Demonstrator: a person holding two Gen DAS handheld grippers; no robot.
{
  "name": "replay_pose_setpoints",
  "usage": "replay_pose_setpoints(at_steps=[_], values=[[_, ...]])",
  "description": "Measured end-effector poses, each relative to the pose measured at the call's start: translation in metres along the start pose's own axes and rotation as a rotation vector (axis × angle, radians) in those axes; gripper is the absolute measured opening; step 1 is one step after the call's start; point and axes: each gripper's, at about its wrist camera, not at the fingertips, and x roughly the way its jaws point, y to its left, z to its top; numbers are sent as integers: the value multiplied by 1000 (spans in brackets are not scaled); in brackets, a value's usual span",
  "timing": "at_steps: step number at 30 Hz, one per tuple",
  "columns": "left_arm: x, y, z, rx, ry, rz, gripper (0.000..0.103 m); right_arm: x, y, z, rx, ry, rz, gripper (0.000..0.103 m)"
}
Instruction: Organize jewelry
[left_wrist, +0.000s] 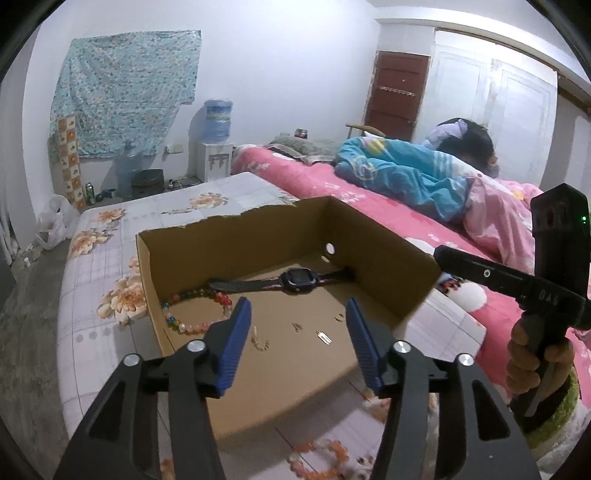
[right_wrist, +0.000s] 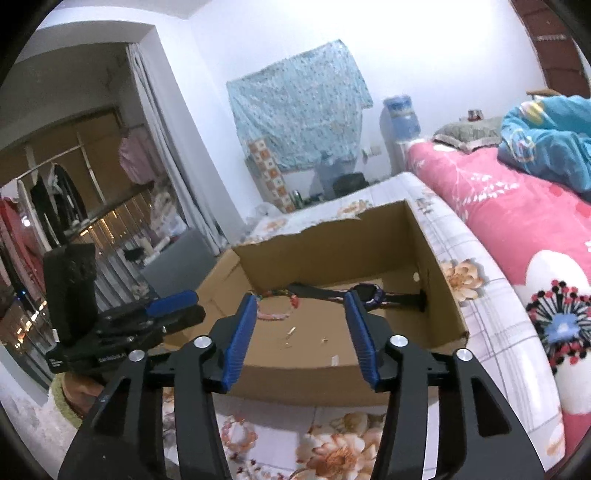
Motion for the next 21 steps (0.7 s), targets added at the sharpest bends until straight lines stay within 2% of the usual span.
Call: replay_pose_setpoints(at_steps=[5, 9, 15, 21], values=[[-17, -13, -13, 22, -3, -35, 69, -11, 4, -10, -10, 8, 11, 57], [-25, -25, -27, 50, 9, -63, 78, -16, 8, -20, -23, 27, 9, 67], [-20, -41, -50, 66, 75, -94, 85, -18, 8, -35, -21, 62, -7, 75], [-7, -53, -71, 59, 144, -143, 89, -17, 3, -48, 6, 103, -19, 75]])
